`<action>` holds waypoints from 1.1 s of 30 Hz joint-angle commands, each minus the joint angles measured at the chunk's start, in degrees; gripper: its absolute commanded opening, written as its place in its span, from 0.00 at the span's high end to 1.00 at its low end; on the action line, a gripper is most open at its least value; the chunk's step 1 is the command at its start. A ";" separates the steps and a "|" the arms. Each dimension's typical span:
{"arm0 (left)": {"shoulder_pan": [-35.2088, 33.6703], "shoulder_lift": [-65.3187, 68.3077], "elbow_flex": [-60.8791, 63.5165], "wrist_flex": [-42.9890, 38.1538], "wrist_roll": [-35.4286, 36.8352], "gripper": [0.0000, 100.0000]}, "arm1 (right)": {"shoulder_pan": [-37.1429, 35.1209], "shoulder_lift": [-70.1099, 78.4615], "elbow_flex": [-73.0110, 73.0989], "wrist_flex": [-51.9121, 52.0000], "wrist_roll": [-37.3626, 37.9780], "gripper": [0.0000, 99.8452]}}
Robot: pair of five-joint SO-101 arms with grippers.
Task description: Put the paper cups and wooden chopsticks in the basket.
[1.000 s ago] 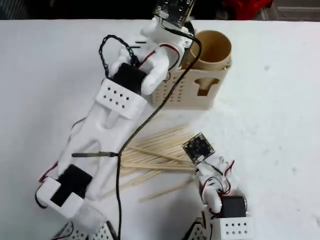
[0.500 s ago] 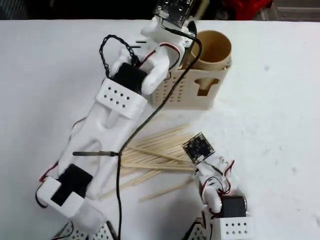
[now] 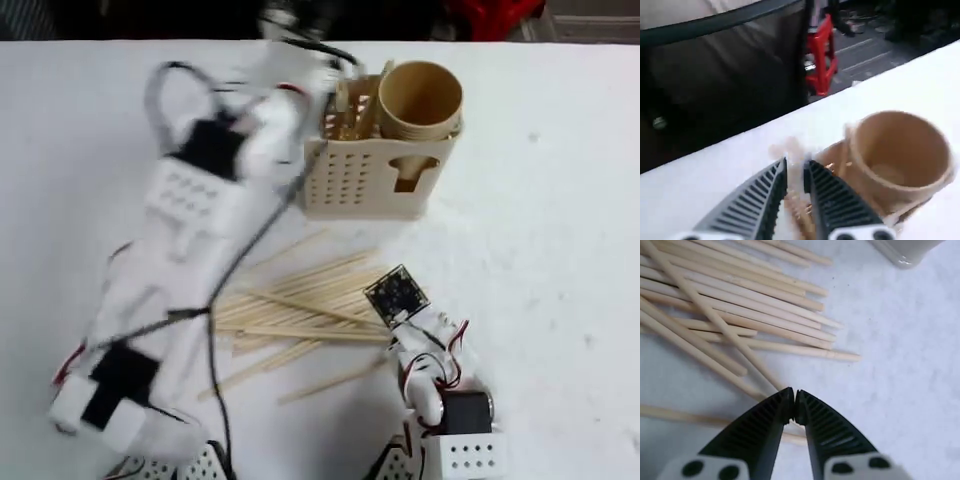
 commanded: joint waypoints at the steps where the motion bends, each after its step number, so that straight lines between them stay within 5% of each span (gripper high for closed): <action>1: -5.49 -11.56 -2.55 12.75 -0.53 0.92 | 0.40 -0.40 0.44 0.13 0.79 0.98; 6: -6.20 -13.85 1.67 27.43 -8.97 0.91 | 0.40 -0.40 0.44 0.13 0.79 0.98; 10: -6.02 -13.76 12.57 30.77 -16.62 0.91 | 0.40 -0.40 0.44 0.13 0.79 0.98; 19: -5.76 -7.25 42.37 9.14 -25.14 0.86 | 0.40 -0.40 0.44 0.13 0.79 0.98; 26: -5.76 5.49 41.76 1.76 -25.58 0.85 | 0.40 -0.40 0.44 0.13 0.79 0.98; 33: -6.20 18.42 33.23 4.13 -25.49 0.85 | 0.40 -0.40 0.44 0.22 0.79 0.98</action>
